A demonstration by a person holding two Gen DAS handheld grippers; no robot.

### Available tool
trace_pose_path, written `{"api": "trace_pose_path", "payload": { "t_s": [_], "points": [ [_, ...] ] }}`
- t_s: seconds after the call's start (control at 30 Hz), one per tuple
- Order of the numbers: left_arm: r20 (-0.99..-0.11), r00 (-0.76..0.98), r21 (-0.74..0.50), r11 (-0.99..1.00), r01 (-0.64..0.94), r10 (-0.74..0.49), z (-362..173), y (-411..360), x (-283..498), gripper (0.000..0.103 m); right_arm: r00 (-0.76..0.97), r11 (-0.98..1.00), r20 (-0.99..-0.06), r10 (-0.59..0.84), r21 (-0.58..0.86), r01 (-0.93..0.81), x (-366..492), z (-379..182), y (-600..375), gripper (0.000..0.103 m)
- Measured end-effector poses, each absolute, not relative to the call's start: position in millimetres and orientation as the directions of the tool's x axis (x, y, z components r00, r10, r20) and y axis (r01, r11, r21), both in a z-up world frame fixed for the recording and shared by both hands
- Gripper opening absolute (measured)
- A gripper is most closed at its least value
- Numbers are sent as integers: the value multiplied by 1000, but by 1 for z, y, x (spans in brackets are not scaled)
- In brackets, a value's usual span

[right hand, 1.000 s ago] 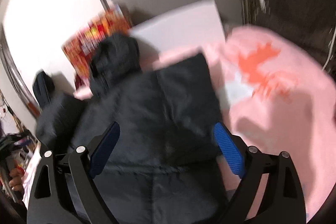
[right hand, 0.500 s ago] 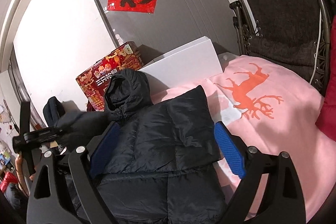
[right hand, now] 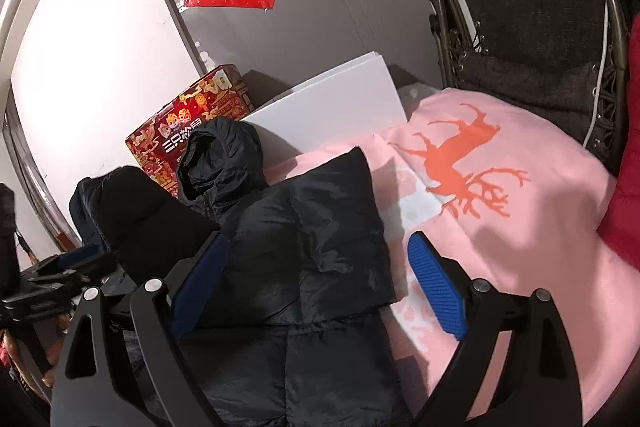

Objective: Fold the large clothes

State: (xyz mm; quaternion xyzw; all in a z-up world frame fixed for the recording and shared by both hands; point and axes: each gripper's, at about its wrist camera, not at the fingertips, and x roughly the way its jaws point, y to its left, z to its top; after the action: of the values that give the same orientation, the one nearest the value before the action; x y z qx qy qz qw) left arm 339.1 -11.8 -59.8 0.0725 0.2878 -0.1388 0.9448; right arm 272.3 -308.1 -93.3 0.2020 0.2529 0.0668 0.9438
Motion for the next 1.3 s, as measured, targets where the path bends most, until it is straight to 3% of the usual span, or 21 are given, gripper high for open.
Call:
{"api": "trace_pose_path", "payload": {
  "t_s": [0.1, 0.23, 0.37, 0.5, 0.67, 0.83, 0.87, 1.0, 1.1, 1.2, 1.3],
  "points": [
    [-531, 811, 30, 951, 309, -247, -51, 7, 329, 100, 858, 925, -464, 221, 379, -33, 273, -95, -300, 89],
    [-512, 837, -12, 975, 220, -195, -52, 44, 323, 100, 850, 939, -480, 216, 342, -45, 274, -98, -290, 89],
    [-575, 805, -68, 989, 128, -144, -72, 83, 334, 100, 846, 947, -490, 210, 317, -52, 275, -100, -282, 89],
    [-626, 743, -213, 969, 129, -236, -88, 110, 343, 99, 844, 952, -493, 210, 301, -61, 275, -100, -276, 89],
    [-626, 708, -244, 944, 220, -327, -80, 82, 359, 99, 843, 952, -495, 212, 300, -63, 275, -101, -275, 89],
    [-672, 664, -216, 945, 247, -327, -86, 8, 391, 99, 864, 936, -462, 201, 350, -30, 271, -96, -288, 89],
    [-663, 670, -192, 941, 278, -333, -86, -8, 389, 99, 871, 931, -451, 195, 364, -19, 269, -94, -292, 89],
    [-589, 753, 145, 879, 455, -293, -86, -108, 348, 99, 913, 899, -385, 135, 434, 50, 259, -87, -318, 89],
    [-546, 790, 318, 803, 504, -279, -97, -145, 314, 99, 925, 855, -363, 117, 511, 92, 255, -88, -340, 89],
    [-520, 818, 385, 787, 482, -246, -105, -146, 300, 99, 910, 833, -390, 140, 544, 105, 262, -94, -349, 89],
    [-512, 830, 344, 833, 433, -220, -104, -117, 302, 99, 889, 821, -414, 194, 565, 84, 269, -100, -348, 89]
  ]
}}
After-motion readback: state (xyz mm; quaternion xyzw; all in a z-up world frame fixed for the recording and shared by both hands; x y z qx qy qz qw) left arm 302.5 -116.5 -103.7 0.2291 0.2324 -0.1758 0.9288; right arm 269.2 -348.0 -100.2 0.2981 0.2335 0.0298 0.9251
